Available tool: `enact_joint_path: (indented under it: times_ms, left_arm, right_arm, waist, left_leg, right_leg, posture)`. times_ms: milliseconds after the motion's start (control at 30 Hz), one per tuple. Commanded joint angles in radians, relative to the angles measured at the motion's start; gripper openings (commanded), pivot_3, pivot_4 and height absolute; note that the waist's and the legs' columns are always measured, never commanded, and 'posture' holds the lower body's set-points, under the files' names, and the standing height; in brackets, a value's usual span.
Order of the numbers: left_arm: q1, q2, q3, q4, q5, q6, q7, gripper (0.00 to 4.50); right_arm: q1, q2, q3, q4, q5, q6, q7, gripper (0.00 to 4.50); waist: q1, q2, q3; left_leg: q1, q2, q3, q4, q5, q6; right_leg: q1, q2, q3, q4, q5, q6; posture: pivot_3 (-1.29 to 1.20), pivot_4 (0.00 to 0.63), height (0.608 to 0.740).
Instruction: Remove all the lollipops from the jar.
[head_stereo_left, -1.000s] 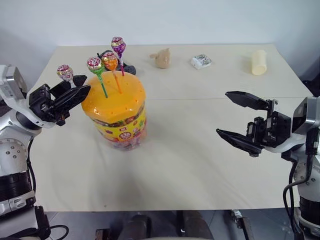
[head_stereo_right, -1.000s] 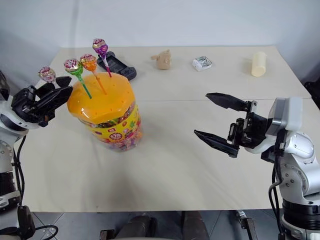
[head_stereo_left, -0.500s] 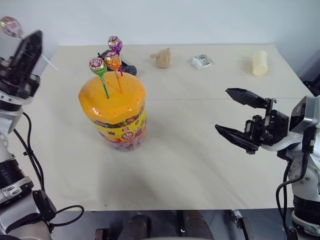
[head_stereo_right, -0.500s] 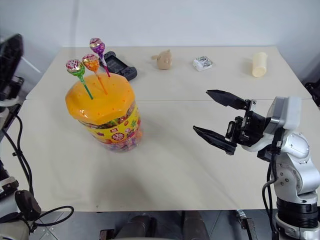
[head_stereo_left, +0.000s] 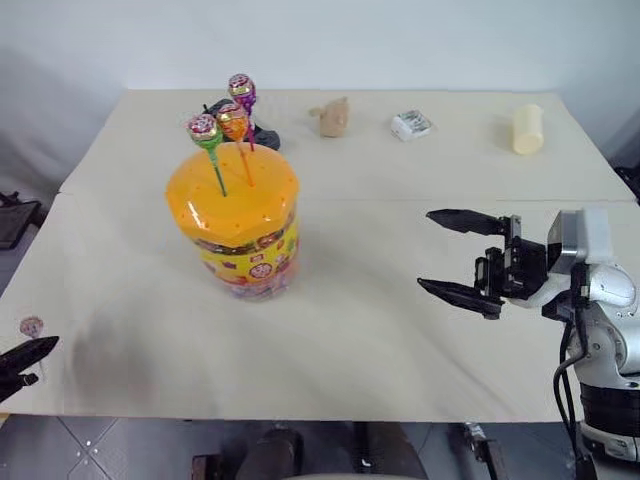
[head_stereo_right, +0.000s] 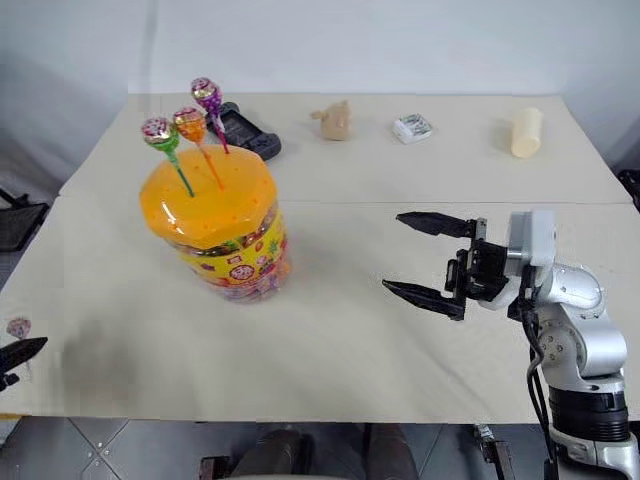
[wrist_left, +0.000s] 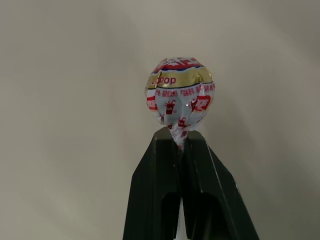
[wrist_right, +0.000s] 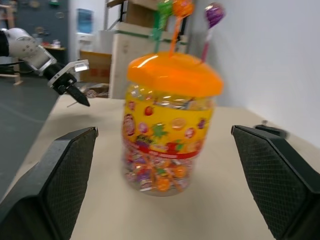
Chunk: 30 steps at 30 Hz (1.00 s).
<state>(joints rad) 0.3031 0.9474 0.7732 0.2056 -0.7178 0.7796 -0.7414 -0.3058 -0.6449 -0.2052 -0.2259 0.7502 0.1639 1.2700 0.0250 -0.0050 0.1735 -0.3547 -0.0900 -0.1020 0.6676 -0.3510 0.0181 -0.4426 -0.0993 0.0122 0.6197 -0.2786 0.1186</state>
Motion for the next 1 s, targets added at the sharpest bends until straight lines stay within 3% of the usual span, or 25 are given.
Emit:
enact_joint_path:
  times_ms: [33, 267, 400, 467, 567, 600, 767, 867, 1000]
  left_arm:
    - [0.018, -0.008, 0.015, -0.067, 0.021, 0.001, -0.002, 0.27]
    - [0.021, -0.009, 0.030, -0.054, 0.056, -0.047, -0.061, 2.27]
    - [-0.025, -0.009, 0.059, -0.020, 0.073, -0.236, -0.180, 3.45]
    - [-0.062, -0.032, 0.096, -0.024, 0.053, -0.411, -0.303, 3.45]
    - [-0.099, -0.052, 0.155, -0.031, 0.003, -0.480, -0.371, 3.45]
    - [-0.098, -0.057, 0.161, -0.052, -0.020, -0.462, -0.388, 3.45]
    - [-0.208, -0.101, 0.197, -0.278, -0.302, -0.306, -0.350, 4.48]
    - [-0.214, -0.127, 0.167, -0.412, -0.409, -0.230, -0.325, 4.48]
    - [-0.213, -0.158, 0.132, -0.496, -0.425, -0.223, -0.285, 4.48]
  right_arm:
    - [0.002, -0.020, -0.013, 0.002, -0.010, -0.021, 0.028, 4.50]
    - [-0.003, -0.030, -0.032, 0.002, 0.006, -0.013, 0.033, 4.50]
    - [-0.024, -0.016, -0.037, -0.020, 0.050, 0.031, -0.014, 4.50]
    - [-0.054, -0.006, -0.028, -0.035, 0.084, 0.083, -0.070, 4.50]
    - [-0.141, 0.024, 0.008, -0.072, 0.145, 0.212, -0.219, 4.50]
    - [-0.167, 0.033, 0.023, -0.079, 0.141, 0.245, -0.264, 4.50]
    - [-0.390, 0.138, 0.184, -0.059, 0.067, 0.395, -0.446, 4.50]
    - [-0.503, 0.221, 0.273, -0.014, 0.011, 0.446, -0.509, 4.50]
    - [-0.599, 0.315, 0.334, 0.027, -0.019, 0.499, -0.555, 4.50]
  waist:
    - [0.003, 0.000, 0.000]
    - [-0.007, 0.000, 0.000]
    - [-0.010, 0.000, 0.000]
    - [-0.010, 0.000, 0.000]
    - [-0.015, 0.000, 0.000]
    - [-0.020, 0.000, 0.000]
    - [-0.029, 0.000, 0.000]
    - [-0.033, 0.000, 0.000]
    - [-0.044, 0.000, 0.000]
  left_leg:
    - [0.000, 0.000, 0.000, 0.000, 0.000, 0.000]
    - [0.001, 0.001, 0.000, -0.001, 0.000, -0.001]
    - [0.001, 0.002, 0.000, -0.001, 0.000, -0.002]
    - [0.000, 0.002, 0.000, -0.001, 0.000, -0.002]
    - [0.000, 0.002, 0.000, -0.001, 0.000, -0.002]
    - [0.000, 0.003, 0.000, -0.001, 0.000, -0.002]
    - [0.000, 0.004, 0.000, 0.000, 0.000, -0.003]
    - [-0.001, 0.005, -0.001, 0.000, -0.001, -0.003]
    - [-0.001, 0.005, -0.001, 0.000, -0.001, -0.003]
  right_leg:
    - [0.000, 0.000, 0.000, 0.000, 0.000, 0.000]
    - [-0.001, 0.001, 0.000, 0.001, 0.000, 0.000]
    - [-0.001, 0.002, -0.001, 0.000, 0.000, -0.001]
    - [-0.001, 0.001, -0.002, 0.000, 0.000, -0.001]
    - [-0.001, 0.001, -0.003, 0.000, 0.000, -0.001]
    - [-0.001, 0.001, -0.003, 0.000, -0.001, -0.001]
    - [-0.002, 0.002, -0.002, 0.001, -0.001, -0.002]
    - [-0.002, 0.003, -0.003, 0.004, -0.001, -0.002]
    - [-0.003, 0.003, -0.004, 0.004, -0.001, -0.002]
  posture:
    - [0.00, 0.150, 0.740]
    - [0.00, 0.150, 0.740]
    - [0.00, 0.150, 0.740]
    - [0.00, 0.150, 0.740]
    - [0.00, 0.150, 0.740]
    - [0.00, 0.150, 0.740]
    - [0.00, 0.150, 0.740]
    - [0.00, 0.150, 0.740]
    - [0.00, 0.150, 0.740]
